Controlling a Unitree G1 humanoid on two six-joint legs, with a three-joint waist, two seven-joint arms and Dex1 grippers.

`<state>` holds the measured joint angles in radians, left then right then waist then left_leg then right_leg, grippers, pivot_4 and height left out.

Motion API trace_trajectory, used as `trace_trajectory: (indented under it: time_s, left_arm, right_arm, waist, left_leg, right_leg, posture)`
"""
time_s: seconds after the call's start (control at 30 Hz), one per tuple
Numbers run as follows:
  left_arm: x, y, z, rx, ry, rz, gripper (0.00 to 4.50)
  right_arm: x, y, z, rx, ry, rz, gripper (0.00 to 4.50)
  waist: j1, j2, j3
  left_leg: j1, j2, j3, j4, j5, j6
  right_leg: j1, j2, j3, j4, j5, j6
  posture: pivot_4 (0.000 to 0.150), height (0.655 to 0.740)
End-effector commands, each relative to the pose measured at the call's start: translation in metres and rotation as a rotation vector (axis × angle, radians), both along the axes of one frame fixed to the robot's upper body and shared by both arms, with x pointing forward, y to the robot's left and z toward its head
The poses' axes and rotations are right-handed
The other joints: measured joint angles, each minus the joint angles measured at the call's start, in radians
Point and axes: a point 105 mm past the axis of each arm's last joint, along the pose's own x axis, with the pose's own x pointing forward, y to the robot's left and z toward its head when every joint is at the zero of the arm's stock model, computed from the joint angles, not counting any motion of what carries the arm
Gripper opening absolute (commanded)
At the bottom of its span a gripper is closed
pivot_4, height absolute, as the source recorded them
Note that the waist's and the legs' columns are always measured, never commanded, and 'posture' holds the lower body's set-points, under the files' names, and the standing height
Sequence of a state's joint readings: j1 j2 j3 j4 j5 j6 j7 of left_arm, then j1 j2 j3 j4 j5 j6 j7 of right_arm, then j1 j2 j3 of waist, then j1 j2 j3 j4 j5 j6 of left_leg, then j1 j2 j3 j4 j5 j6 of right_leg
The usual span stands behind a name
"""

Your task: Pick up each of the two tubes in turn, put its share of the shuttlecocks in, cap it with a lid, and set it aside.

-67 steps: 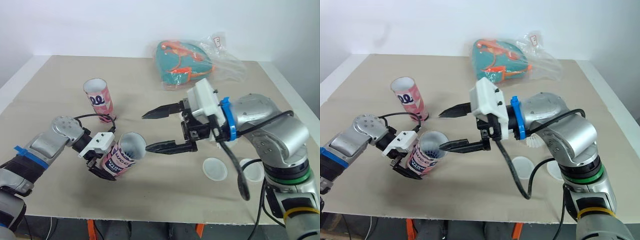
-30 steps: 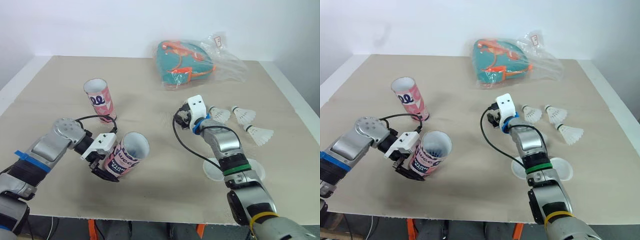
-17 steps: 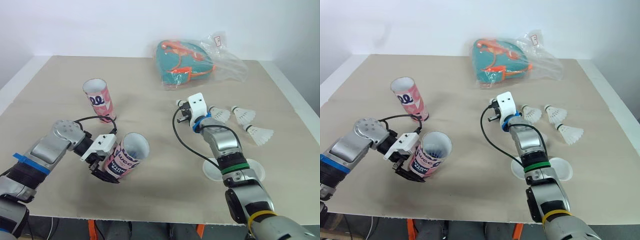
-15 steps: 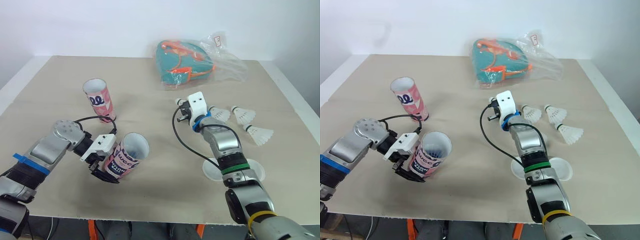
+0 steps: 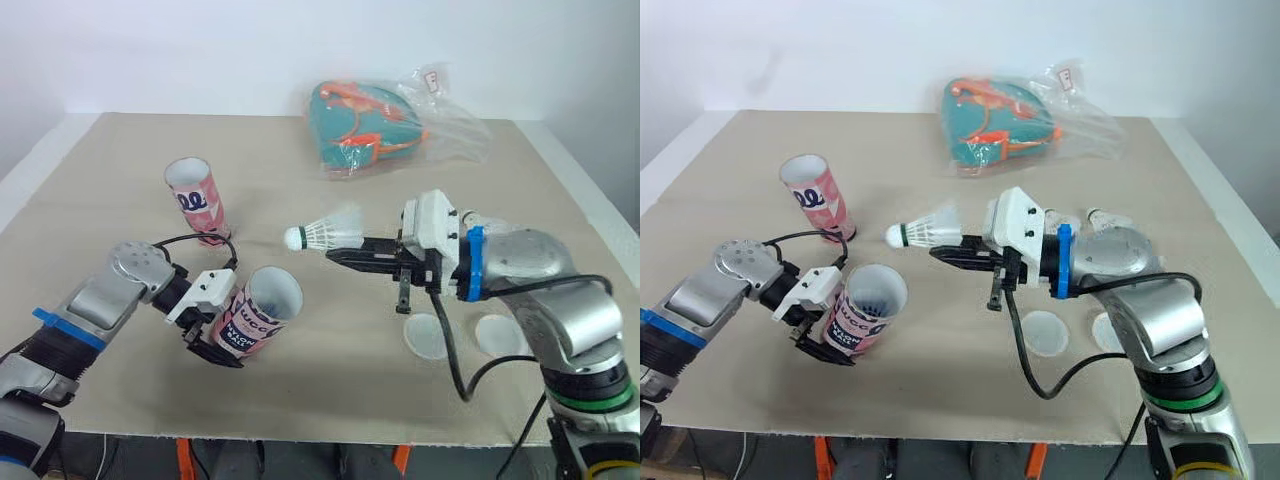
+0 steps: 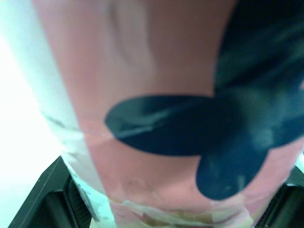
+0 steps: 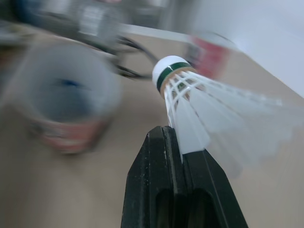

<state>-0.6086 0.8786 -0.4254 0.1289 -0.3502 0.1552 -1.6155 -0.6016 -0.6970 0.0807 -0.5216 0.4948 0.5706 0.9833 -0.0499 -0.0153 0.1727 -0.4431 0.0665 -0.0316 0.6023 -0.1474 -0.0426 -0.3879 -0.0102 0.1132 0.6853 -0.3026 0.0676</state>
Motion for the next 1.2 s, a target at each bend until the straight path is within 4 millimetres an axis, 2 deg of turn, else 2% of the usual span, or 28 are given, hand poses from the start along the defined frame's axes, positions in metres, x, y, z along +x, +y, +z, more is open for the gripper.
trace_trajectory:
  time_s: [0.03, 0.23, 0.53, 0.63, 0.77, 0.83, 0.93, 1.03, 1.2]
  left_arm:
    - [0.002, 0.0, 0.002, 0.008, -0.012, -0.001, 3.66]
    - [0.002, -0.002, 0.004, 0.006, -0.015, -0.002, 3.66]
    - [0.003, -0.002, 0.004, 0.009, -0.017, -0.005, 3.66]
    - [0.003, -0.002, 0.004, 0.01, -0.019, -0.008, 3.66]
    - [0.004, -0.002, 0.004, 0.01, -0.018, -0.011, 3.66]
    - [0.004, -0.003, 0.003, 0.009, -0.017, -0.012, 3.66]
    - [0.003, -0.003, 0.002, 0.009, -0.014, -0.016, 3.66]
    - [0.002, -0.004, 0.002, 0.003, -0.014, -0.02, 3.66]
    - [0.001, -0.004, 0.002, -0.002, -0.012, -0.018, 3.66]
  right_arm:
    - [-0.013, 0.006, 0.004, -0.077, -0.055, 0.095, 0.07]
    - [-0.022, 0.012, -0.006, -0.223, -0.096, 0.181, 0.07]
    - [-0.019, 0.02, -0.012, -0.283, -0.1, 0.22, 0.07]
    - [-0.02, 0.022, -0.006, -0.251, -0.063, 0.242, 0.93]
    - [-0.03, 0.023, 0.012, -0.148, -0.006, 0.294, 2.71]
    - [-0.038, 0.021, 0.027, -0.045, 0.023, 0.324, 3.59]
    - [-0.038, 0.014, 0.037, 0.031, 0.04, 0.281, 3.59]
    - [-0.027, -0.007, 0.033, 0.094, 0.056, 0.094, 3.59]
    - [-0.029, -0.05, 0.004, 0.2, 0.113, -0.224, 3.59]
  waist:
    - [0.002, 0.0, 0.0]
    - [0.002, 0.0, 0.0]
    - [0.003, 0.0, 0.0]
    - [0.003, 0.0, 0.0]
    - [0.003, 0.0, 0.0]
    - [0.003, -0.001, 0.0]
    - [0.003, -0.001, 0.0]
    - [0.008, -0.002, 0.0]
    - [0.014, -0.003, 0.0]
  left_leg:
    - [0.0, 0.0, 0.0, 0.0, 0.001, 0.0]
    - [0.0, 0.0, 0.0, 0.0, 0.001, 0.001]
    - [-0.001, 0.0, 0.0, 0.0, 0.001, 0.001]
    - [-0.001, 0.0, 0.0, 0.0, 0.001, 0.001]
    - [-0.001, 0.0, 0.0, 0.0, 0.001, 0.001]
    - [-0.001, 0.0, 0.0, 0.0, 0.001, 0.001]
    - [-0.001, 0.0, 0.0, 0.0, 0.001, 0.001]
    - [-0.001, 0.0, 0.0, 0.0, 0.001, 0.001]
    - [-0.002, 0.0, -0.001, -0.001, 0.001, 0.001]
  right_leg:
    - [0.0, 0.0, 0.0, 0.0, 0.0, 0.0]
    - [0.0, 0.0, 0.0, 0.0, 0.001, 0.0]
    - [-0.001, 0.0, 0.0, 0.0, 0.001, -0.001]
    - [-0.001, 0.0, 0.0, 0.0, 0.001, -0.001]
    - [-0.001, 0.0, 0.0, 0.0, 0.001, -0.002]
    - [0.0, 0.0, 0.0, 0.0, 0.002, -0.004]
    - [0.0, 0.0, 0.0, 0.0, 0.003, -0.005]
    - [0.0, 0.0, 0.0, 0.0, 0.003, -0.005]
    - [-0.001, 0.0, -0.001, 0.0, 0.003, -0.005]
  posture:
    - [0.15, 0.74]
    - [0.15, 0.74]
    - [0.15, 0.74]
    - [0.15, 0.74]
    - [0.15, 0.74]
    - [0.15, 0.74]
    - [0.15, 0.74]
    - [0.15, 0.74]
    - [0.15, 0.74]
